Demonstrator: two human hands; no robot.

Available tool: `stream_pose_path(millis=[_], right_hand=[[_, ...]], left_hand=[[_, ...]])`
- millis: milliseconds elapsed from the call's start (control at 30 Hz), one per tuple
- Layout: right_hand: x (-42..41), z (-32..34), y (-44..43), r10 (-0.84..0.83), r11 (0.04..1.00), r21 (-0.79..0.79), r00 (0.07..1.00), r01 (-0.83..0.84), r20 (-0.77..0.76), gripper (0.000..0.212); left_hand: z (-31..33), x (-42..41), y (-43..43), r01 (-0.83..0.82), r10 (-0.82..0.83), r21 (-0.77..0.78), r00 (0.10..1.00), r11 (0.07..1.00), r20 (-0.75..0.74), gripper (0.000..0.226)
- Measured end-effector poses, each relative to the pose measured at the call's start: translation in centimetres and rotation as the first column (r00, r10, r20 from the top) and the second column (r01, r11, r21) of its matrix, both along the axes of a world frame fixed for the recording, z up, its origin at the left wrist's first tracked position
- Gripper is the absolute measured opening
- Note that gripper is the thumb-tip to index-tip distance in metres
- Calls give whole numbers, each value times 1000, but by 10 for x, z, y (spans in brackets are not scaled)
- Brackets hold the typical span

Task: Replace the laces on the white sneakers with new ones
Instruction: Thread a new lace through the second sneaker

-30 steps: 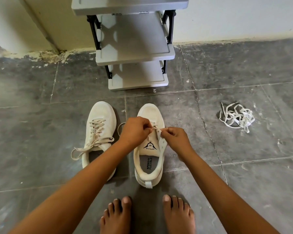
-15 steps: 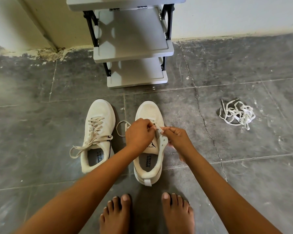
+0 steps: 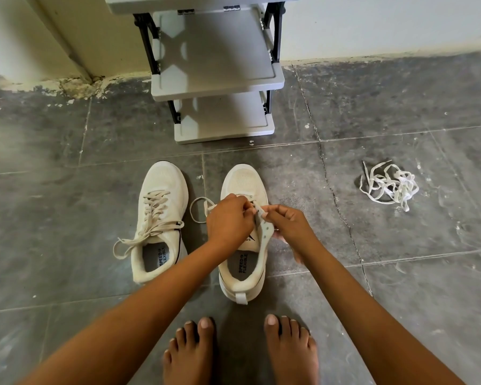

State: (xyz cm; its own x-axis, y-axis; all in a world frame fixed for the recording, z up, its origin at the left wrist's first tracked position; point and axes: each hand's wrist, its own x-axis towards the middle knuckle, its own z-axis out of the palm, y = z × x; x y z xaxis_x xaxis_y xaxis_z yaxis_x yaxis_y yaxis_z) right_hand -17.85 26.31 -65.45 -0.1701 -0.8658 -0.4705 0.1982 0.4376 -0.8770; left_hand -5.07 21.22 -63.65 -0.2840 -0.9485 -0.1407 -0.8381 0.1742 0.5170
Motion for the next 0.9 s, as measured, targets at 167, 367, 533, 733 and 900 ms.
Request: stream_pose_path(millis=[167,367,533,733,900], right_hand=[[1,2,1,2,1000,-7,999,-2,40,16],[5,3,1,-16,1000,-26,1000,16,14,15],[6,2,-1,5,1000,-30,998,-7,-65,13],[7,1,1,-46,999,-18,999,46,-3,14],[10,1,0,-62,998,-6,998,62,-7,13]], left_hand=[[2,-3,0,-22,22,-1,1000,1000,2,16],[1,-3,1,6,-6,5,999,1000,40,13],[5,-5,-1,18,-17,-8,999,1000,28,14],[5,-7,-4,37,-43,77,996,996,82,7],[2,-4,-3,5,-8,101,999,995,35,5]])
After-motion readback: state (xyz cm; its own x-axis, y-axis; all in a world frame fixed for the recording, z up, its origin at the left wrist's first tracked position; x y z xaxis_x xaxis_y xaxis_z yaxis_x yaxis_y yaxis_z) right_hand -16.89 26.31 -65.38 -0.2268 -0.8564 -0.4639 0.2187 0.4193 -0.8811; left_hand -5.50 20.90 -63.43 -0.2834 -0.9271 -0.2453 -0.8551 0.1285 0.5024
